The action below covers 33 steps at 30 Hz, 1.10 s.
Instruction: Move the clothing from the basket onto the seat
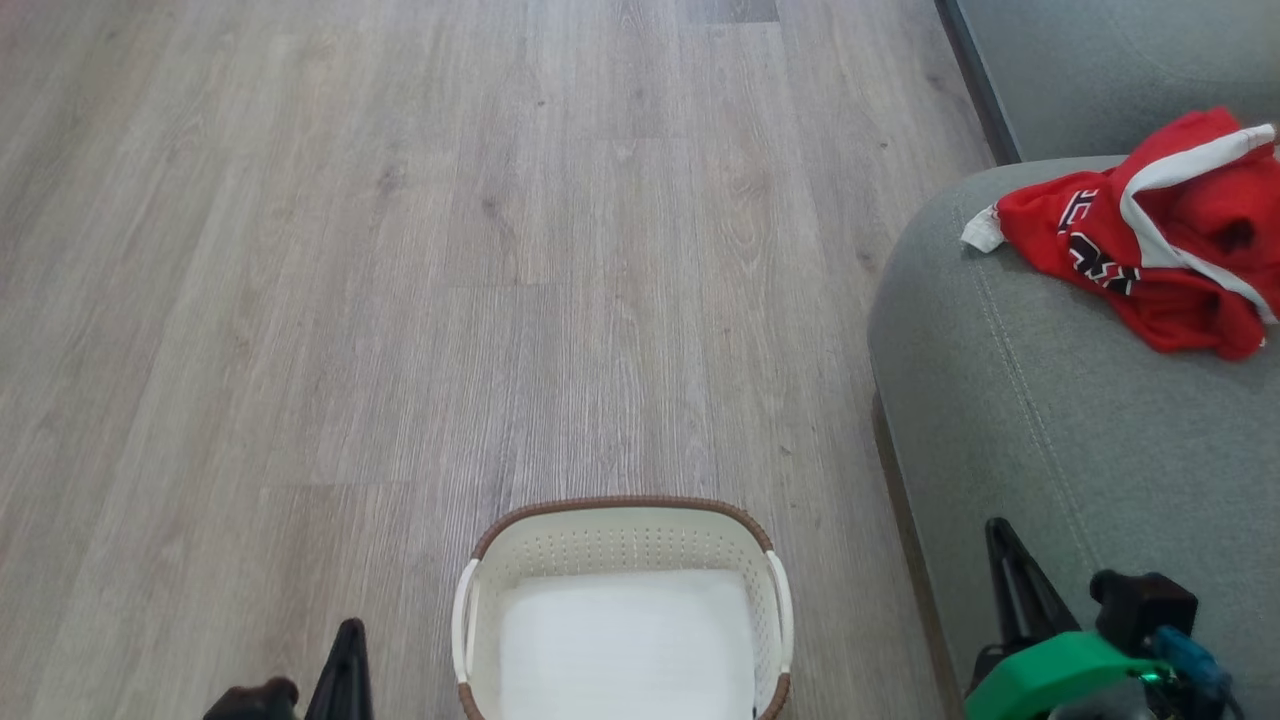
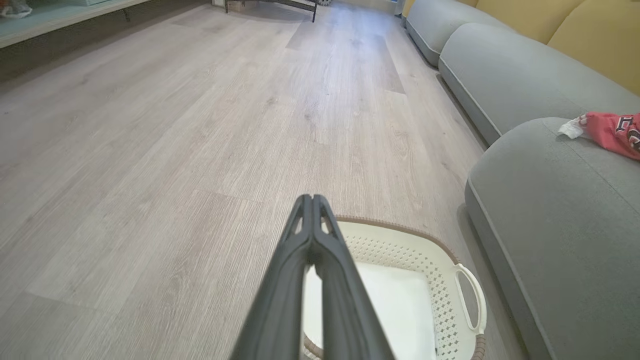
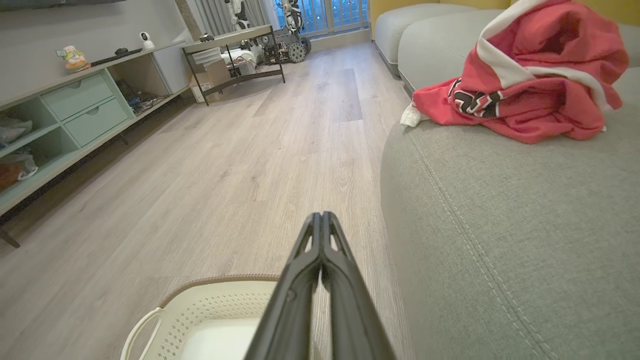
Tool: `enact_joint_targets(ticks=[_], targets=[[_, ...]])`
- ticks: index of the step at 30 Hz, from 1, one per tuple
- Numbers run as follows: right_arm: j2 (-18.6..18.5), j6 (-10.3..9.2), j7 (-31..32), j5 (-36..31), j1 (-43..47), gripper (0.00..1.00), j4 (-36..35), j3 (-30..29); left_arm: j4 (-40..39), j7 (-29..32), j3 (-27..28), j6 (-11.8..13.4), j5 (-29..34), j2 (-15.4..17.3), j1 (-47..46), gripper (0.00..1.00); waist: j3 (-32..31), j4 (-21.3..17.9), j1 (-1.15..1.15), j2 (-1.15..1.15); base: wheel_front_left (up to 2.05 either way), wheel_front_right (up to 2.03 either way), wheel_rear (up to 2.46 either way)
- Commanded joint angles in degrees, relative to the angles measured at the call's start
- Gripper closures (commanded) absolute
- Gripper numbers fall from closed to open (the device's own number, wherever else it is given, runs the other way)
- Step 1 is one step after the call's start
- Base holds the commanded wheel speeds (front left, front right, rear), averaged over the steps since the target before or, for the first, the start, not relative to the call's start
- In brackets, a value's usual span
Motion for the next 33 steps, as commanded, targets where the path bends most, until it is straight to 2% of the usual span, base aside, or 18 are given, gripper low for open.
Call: enact_joint_targets(ticks=[1,33], targets=[[0.01,0.00,0.46,1.53,-2.51,1.00,-1.95,-0.42,-1.79,0.14,0.83,-0.45,-1.31,0.14,-2.02,1.00,0.03,-0.01,0.00,0.00,0.00,0.00,0.00],[0.03,-0.01,5.97,23.16,-4.69,1.00,-2.51,-2.22,-0.80,5.13,5.26,-5.00,-21.66,-0.30,-6.64,1.00,0.83,-0.30,0.00,0.00,0.00,0.00,0.00]])
